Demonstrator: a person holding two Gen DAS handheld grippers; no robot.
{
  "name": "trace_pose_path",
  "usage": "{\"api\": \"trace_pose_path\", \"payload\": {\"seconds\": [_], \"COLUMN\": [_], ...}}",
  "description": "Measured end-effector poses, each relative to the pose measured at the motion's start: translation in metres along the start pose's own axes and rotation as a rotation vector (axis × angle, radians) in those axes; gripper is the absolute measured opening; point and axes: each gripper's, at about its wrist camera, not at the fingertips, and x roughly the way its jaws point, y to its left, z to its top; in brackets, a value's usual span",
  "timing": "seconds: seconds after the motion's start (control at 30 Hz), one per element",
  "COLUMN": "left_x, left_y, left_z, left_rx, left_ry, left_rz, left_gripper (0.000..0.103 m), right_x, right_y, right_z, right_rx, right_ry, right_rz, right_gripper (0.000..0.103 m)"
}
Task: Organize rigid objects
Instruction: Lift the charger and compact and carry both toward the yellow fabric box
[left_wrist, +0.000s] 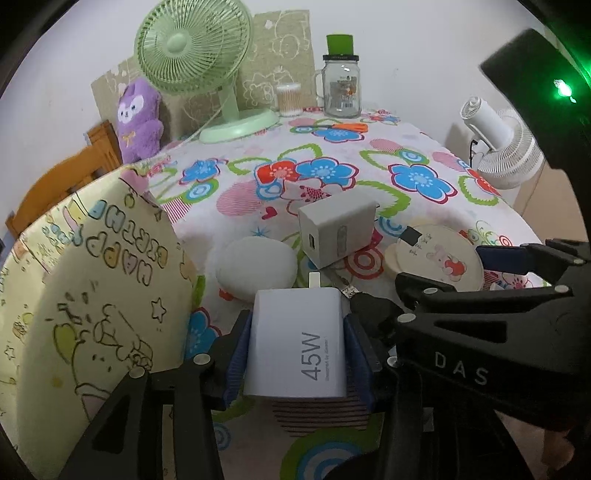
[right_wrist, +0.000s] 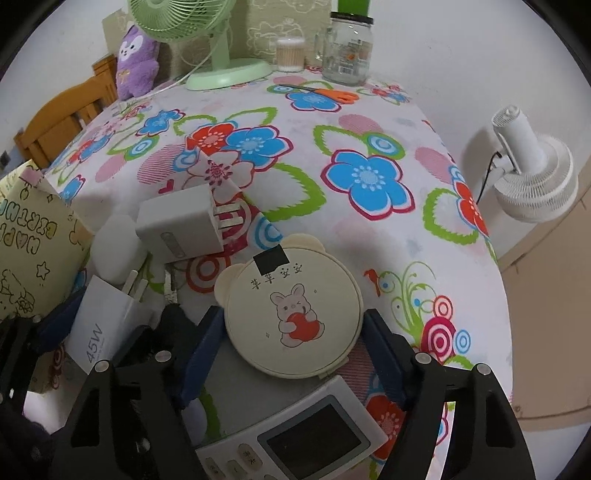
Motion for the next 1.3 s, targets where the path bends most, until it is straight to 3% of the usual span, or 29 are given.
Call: {"api": "trace_pose_path", "payload": {"seconds": [0.43,1.3], "left_x": [-0.001,-0.067], "left_y": [0.0,-0.008], "left_z": [0.001,0.0], "left_rx": [-0.018,-0.008], "left_ry": [-0.001,-0.085], "left_rz": [-0.044,-0.05], "left_gripper": [0.048,0.048], "right_x": [-0.009,-0.087], "right_y": [0.0,0.003], "right_z": [0.0,-0.022], "right_rx": [0.004,0.03], "right_ry": [-0.041,-0.153], "right_rz": [-0.018,-0.018], "right_gripper": [0.076,0.076]}}
